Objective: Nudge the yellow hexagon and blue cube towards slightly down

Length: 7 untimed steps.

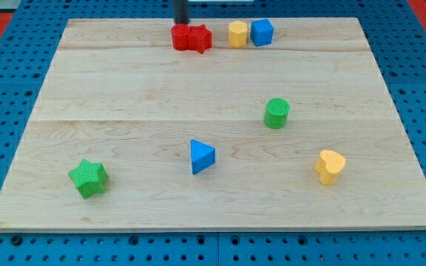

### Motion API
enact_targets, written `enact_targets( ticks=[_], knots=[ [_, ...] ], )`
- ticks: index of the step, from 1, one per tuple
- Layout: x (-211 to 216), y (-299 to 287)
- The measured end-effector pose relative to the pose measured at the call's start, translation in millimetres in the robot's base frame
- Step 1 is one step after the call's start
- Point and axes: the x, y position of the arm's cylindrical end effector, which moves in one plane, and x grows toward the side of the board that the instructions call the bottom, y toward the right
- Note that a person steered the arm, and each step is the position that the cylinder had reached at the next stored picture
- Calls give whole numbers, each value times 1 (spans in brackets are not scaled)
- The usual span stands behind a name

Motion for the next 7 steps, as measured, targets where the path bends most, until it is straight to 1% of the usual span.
enact_targets(
  ticks=[1, 2, 4, 5, 6, 7],
  knots=[
    [0, 14],
    [1, 17],
    [1, 82],
    [3, 97],
    [3, 100],
    [12, 100]
  ],
)
